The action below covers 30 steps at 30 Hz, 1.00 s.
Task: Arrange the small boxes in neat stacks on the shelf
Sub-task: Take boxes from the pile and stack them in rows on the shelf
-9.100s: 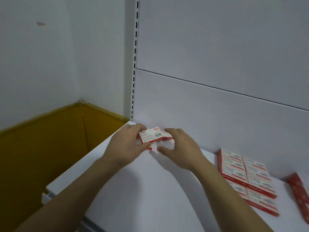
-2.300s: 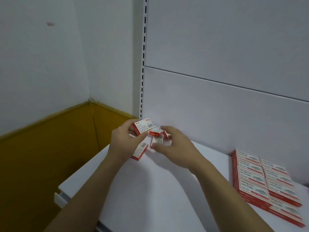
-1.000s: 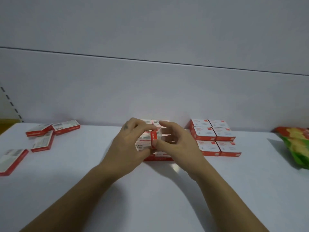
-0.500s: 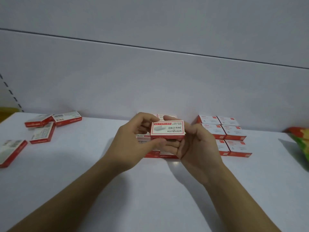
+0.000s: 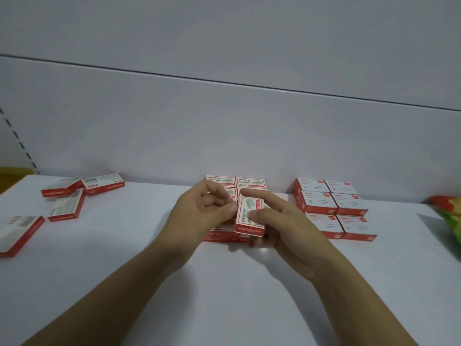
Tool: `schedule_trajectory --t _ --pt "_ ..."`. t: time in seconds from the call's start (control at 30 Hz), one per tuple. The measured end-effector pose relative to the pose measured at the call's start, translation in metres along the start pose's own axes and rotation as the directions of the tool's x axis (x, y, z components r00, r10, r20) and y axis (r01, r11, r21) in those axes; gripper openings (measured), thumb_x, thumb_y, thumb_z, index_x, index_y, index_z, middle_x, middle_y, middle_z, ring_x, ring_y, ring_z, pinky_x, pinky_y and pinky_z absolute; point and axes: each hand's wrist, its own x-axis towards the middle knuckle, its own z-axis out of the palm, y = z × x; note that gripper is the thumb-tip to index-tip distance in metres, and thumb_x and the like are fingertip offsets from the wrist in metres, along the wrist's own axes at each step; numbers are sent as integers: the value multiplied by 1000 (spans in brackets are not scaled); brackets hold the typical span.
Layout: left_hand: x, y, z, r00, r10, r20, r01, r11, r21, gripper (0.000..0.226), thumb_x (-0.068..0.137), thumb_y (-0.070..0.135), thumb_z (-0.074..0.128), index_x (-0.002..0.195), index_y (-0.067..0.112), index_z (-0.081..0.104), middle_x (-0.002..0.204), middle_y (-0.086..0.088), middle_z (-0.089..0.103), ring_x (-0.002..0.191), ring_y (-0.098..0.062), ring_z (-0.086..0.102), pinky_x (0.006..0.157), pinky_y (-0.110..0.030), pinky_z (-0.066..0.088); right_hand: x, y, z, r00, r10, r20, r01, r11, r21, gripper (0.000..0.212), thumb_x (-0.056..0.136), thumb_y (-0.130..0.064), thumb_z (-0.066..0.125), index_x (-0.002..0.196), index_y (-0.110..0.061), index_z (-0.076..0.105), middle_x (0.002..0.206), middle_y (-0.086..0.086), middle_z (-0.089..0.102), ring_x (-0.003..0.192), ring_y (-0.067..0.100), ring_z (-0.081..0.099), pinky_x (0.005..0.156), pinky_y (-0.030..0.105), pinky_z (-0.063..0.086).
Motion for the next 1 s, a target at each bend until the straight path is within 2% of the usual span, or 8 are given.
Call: schedule_trajectory --t 0.1,0.2,0.4,0.53,0.63,0.8,0.87,1.0 --pt "-2 -1 5 1000 -5 5 5 999 52 13 86 14 65 98 13 65 100 -6 73 89 -26 71 79 -36 58 1 1 2 993 -77 -93 74 997 -31 41 86 -5 64 124 -20 60 106 15 71 86 44 62 79 48 55" --pt "-6 2 10 998 22 54 -27 996 90 22 84 15 67 106 18 65 98 2 72 79 -18 71 69 -26 57 -1 -3 4 968 -137 -208 133 991 -33 37 93 -5 55 126 -22 59 92 14 72 69 22 60 72 36 52" --pt "-5 2 5 999 37 11 -37 998 59 26 88 2 62 107 19 66 100 -4 73 89 -22 70 72 -28 56 -5 -3 9 934 -198 -296 185 980 -73 37 93 -5 55 125 -24 59 100 7 74 79 24 71 76 36 56" --pt "-3 5 0 999 16 -28 -16 999 -29 22 92 5 57 108 19 63 104 -6 73 93 -23 70 73 -30 55 -9 -4 11 925 -288 -246 219 936 -275 44 91 -7 61 127 -31 55 99 2 73 82 21 72 75 30 59" --pt "-2 9 -5 999 36 5 -36 998 -53 26 88 12 60 113 18 63 106 -6 72 95 -24 70 73 -29 56 -10 -5 13 928 -295 -227 250 946 -205 38 89 -6 61 124 -22 58 97 6 74 75 21 71 73 30 59" --pt "-4 2 -1 985 173 -23 -157 933 325 44 81 12 73 117 36 60 97 7 72 87 -14 70 74 -26 57 -9 -5 9 946 -240 -218 219 969 -116 36 87 -10 63 121 -20 59 97 4 75 73 22 71 74 33 60" --pt "-4 -2 1 976 209 -60 -171 908 383 42 82 13 73 109 41 60 91 10 71 80 -9 69 71 -18 54 -8 -4 6 945 -256 -206 196 942 -272 37 84 -10 68 116 -28 60 98 -5 75 82 17 72 74 28 59" --pt "-4 -3 2 958 284 -36 -218 804 553 42 81 17 74 112 41 57 86 16 69 80 -1 63 68 -7 47 -4 0 -4 877 -419 -236 139 692 -709 48 76 -19 79 116 -36 60 109 -17 61 92 -2 62 74 14 53"
